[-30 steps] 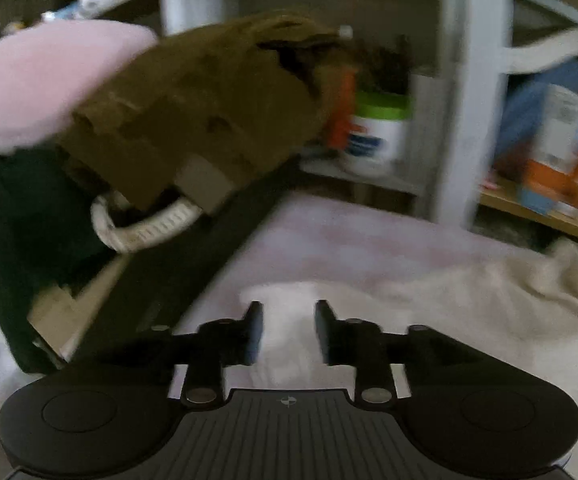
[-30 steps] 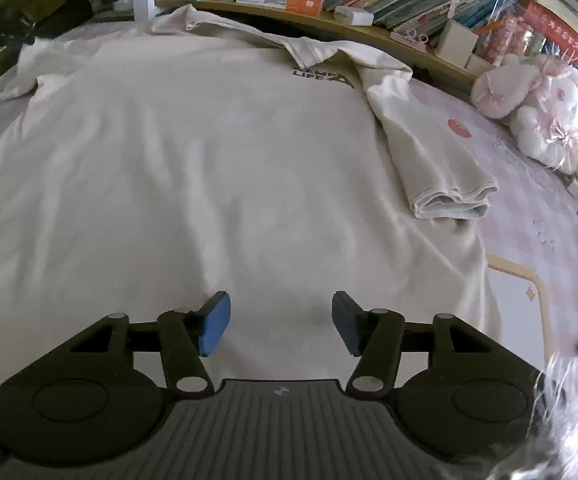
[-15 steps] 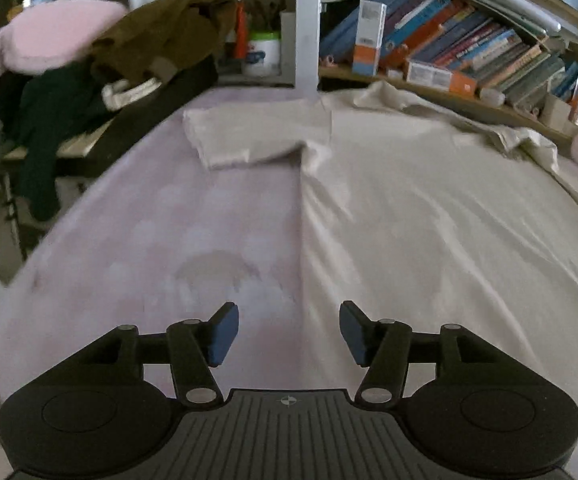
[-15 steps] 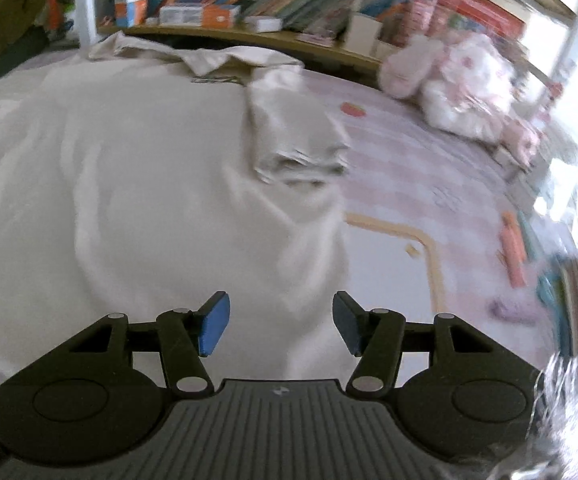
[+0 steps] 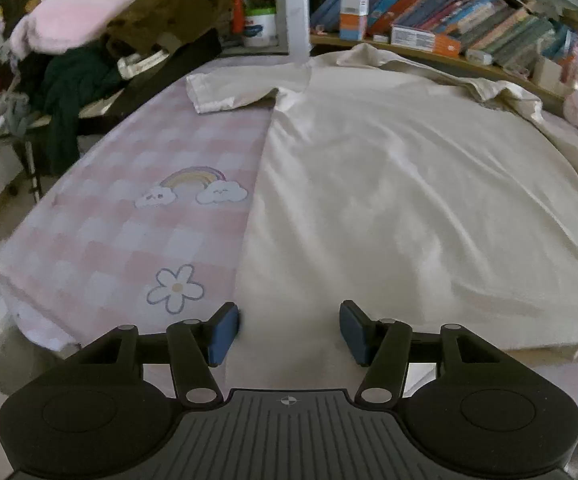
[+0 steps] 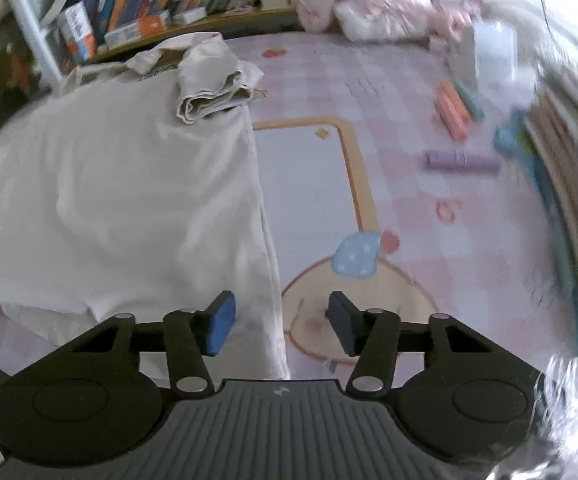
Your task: Fold clothes
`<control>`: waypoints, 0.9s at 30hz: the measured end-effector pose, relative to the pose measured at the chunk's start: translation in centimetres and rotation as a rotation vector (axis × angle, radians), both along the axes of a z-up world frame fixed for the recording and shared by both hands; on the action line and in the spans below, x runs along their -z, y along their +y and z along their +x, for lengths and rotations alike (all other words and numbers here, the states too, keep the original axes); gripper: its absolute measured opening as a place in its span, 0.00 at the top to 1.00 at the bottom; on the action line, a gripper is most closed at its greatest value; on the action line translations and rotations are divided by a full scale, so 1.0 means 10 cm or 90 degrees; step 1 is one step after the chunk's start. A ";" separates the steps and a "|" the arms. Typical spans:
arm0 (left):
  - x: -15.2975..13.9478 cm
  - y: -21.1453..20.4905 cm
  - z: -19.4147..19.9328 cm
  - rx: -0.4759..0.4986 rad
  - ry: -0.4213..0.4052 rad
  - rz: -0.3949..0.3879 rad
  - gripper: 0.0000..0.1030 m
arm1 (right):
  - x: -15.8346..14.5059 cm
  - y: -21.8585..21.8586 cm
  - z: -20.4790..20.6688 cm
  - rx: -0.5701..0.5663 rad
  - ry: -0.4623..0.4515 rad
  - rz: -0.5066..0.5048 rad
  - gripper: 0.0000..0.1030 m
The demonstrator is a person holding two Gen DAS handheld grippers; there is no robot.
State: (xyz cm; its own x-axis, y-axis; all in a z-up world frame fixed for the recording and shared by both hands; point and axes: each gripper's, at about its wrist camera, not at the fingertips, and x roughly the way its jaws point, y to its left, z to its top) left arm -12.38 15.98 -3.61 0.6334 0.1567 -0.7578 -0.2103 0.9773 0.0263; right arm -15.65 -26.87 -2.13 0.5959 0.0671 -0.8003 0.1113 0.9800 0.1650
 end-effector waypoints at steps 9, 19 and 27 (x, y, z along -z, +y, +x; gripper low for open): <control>0.00 0.01 -0.05 -0.035 0.004 -0.029 0.45 | 0.01 0.01 0.00 -0.009 -0.005 0.055 0.91; -0.02 0.19 -0.25 -0.038 -0.012 -0.067 0.45 | -0.01 -0.01 0.00 0.039 -0.003 0.058 0.89; -0.02 0.27 -0.35 -0.025 -0.004 -0.083 0.46 | -0.01 0.11 0.02 0.043 0.006 0.047 0.86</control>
